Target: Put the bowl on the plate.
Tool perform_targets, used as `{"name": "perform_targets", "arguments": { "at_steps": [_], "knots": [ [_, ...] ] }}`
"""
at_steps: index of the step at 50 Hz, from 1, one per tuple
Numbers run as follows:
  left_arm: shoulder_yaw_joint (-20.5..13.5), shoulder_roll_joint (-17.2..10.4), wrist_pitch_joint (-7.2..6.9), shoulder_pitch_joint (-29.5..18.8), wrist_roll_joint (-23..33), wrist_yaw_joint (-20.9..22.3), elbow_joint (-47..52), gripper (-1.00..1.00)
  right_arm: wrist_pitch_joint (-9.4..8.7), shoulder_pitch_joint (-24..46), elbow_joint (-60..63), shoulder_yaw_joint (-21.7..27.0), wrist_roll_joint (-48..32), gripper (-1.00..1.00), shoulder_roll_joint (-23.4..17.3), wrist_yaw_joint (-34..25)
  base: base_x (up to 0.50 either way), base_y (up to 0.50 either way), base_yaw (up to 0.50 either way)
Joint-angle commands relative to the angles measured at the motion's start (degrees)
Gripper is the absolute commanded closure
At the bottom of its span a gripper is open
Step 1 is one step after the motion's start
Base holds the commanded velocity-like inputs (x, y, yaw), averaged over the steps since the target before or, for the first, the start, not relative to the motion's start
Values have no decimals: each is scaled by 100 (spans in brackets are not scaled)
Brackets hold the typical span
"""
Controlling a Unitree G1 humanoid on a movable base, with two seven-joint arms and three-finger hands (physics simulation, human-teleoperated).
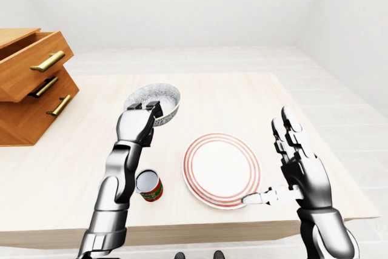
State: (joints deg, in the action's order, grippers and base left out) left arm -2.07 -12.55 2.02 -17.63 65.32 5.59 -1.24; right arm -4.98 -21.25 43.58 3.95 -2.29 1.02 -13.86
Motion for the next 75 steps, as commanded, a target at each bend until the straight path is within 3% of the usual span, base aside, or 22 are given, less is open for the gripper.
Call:
{"name": "perform_targets", "arguments": {
  "at_steps": [1,10,16,29,41,49,64,70,75],
  "knots": [
    [265,470,39,317,308,145,988,100,54,-508,383,-23,53,-100,59,-100,0,0,0],
    [480,702,93,563,484,302,1419,100,117,-659,537,266,264,-100,155,-270,0,0,0],
    [746,903,171,815,667,318,1668,100,423,-886,489,297,221,-100,288,-418,0,0,0],
    [1176,1170,271,1169,1052,142,1764,100,529,-1116,772,606,406,-100,526,-736,0,0,0],
    [1466,1292,298,1367,1253,6,1767,100,480,-1073,843,873,487,-100,734,-999,0,0,0],
    [1803,1405,298,1532,1539,-269,1574,100,332,-935,880,1028,508,-100,820,-1091,0,0,0],
    [2303,1560,265,1676,1756,-649,1232,100,356,-890,842,1190,529,-100,929,-1253,0,0,0],
    [2401,1576,241,1595,1911,-1085,774,100,259,-724,739,1371,626,-100,925,-1276,0,0,0],
    [2445,1598,224,1571,1957,-1200,613,100,329,-738,688,1403,619,-100,973,-1333,0,0,0]
  ]
}}
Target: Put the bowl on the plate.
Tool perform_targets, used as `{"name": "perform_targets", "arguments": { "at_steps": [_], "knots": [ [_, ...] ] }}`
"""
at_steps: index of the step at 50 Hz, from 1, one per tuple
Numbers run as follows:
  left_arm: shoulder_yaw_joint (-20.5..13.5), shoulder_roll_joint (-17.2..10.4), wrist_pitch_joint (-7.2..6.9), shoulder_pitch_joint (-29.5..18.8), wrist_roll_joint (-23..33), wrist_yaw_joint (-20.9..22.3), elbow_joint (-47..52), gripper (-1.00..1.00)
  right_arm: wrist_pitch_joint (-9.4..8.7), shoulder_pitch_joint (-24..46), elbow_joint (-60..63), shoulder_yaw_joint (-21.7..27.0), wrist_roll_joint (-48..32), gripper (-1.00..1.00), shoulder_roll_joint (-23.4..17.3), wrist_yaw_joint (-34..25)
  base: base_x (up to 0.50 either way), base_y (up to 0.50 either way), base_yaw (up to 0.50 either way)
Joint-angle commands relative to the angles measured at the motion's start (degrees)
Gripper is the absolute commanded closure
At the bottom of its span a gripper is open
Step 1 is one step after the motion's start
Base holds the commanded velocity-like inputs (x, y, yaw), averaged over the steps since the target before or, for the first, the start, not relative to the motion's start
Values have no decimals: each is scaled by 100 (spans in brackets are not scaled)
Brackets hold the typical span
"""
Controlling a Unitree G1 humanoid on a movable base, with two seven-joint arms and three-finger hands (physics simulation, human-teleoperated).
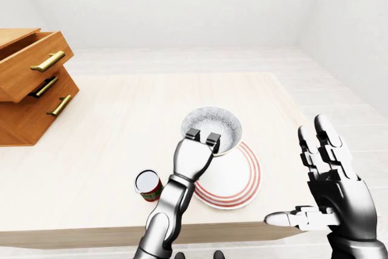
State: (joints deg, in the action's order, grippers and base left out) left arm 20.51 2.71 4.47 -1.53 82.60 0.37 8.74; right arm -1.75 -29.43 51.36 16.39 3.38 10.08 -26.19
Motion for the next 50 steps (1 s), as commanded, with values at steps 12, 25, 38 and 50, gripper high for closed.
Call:
{"name": "perform_targets", "arguments": {
  "at_steps": [12,25,38,50],
  "knots": [
    [307,89,-43,-13,315,-1052,-837,100,-14,96,-71,236,77,-100,134,-178,0,0,0],
    [537,56,-57,224,459,-1309,-937,100,-6,123,-106,231,60,-100,146,-188,0,0,0],
    [698,7,-82,350,534,-1563,-1113,100,0,149,-143,295,108,-100,140,-205,0,0,0],
    [797,-31,-116,422,627,-1790,-1273,100,26,136,-154,306,100,-100,163,-237,0,0,0]
  ]
}}
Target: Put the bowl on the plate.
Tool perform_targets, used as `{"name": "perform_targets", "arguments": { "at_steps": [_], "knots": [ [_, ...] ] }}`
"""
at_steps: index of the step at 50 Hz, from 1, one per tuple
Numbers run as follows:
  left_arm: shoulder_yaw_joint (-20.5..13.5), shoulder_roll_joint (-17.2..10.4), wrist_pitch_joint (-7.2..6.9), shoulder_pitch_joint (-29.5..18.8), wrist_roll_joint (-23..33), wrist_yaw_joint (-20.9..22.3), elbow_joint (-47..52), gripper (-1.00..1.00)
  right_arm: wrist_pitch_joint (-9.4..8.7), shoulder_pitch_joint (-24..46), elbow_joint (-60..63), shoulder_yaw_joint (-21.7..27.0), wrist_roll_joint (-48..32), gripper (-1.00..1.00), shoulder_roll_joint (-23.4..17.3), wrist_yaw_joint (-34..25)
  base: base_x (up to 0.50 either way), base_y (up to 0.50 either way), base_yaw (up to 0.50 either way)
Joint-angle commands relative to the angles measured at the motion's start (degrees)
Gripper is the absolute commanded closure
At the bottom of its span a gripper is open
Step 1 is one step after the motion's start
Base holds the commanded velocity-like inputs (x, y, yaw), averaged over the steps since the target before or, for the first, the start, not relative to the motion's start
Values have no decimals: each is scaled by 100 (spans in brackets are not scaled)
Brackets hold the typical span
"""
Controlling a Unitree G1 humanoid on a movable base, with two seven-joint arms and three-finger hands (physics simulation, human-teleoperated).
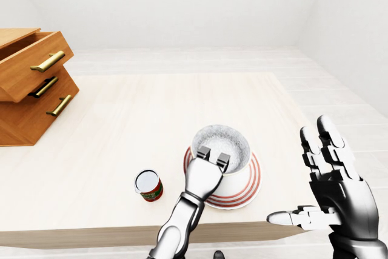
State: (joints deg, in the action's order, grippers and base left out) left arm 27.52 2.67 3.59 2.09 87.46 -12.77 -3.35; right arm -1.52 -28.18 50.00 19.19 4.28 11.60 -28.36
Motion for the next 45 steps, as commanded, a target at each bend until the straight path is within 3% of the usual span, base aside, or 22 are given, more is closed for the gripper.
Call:
{"name": "perform_targets", "arguments": {
  "at_steps": [1,45],
  "knots": [
    [97,-30,-28,63,141,-477,-62,100,0,19,-23,27,7,-100,10,-16,0,0,0],
    [54,10,-51,-39,183,-811,-660,100,-53,57,20,47,-13,-100,17,-51,0,0,0]
  ]
}}
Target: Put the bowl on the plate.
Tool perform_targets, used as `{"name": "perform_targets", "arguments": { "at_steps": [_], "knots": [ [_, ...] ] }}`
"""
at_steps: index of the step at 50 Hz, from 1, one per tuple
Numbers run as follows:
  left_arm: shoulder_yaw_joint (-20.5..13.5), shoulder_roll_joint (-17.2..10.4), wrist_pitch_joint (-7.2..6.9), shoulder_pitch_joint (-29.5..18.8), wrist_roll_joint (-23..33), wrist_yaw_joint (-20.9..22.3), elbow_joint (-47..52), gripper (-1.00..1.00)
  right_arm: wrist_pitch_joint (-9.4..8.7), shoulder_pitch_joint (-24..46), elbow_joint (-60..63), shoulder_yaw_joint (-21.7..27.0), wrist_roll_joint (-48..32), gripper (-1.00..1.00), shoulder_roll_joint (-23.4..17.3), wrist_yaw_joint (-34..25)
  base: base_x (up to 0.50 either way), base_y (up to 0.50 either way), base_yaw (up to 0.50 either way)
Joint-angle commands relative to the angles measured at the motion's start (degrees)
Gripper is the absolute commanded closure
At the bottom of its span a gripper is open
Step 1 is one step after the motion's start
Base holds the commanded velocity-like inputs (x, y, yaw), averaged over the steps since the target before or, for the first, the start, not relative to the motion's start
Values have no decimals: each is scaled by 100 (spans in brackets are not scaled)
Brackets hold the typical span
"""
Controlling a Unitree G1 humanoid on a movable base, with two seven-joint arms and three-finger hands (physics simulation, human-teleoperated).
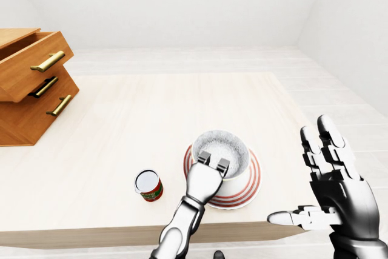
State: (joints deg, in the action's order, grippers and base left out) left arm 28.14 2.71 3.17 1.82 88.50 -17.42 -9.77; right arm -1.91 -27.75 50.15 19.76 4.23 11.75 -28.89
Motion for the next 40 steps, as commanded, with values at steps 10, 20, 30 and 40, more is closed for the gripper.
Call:
{"name": "perform_targets", "arguments": {
  "at_steps": [10,20,30,40],
  "knots": [
    [-7,6,1,-13,82,-424,-103,100,-38,5,46,-8,8,-100,-6,20,0,0,0],
    [3,-5,-3,5,103,-491,-148,100,-46,10,48,-7,12,-100,3,13,0,0,0],
    [49,-40,31,83,117,-639,-240,100,-15,-18,50,-2,8,-100,21,3,0,0,0],
    [64,-67,50,111,117,-620,-190,100,-40,-29,101,-47,-32,-100,29,20,0,0,0]
  ]
}}
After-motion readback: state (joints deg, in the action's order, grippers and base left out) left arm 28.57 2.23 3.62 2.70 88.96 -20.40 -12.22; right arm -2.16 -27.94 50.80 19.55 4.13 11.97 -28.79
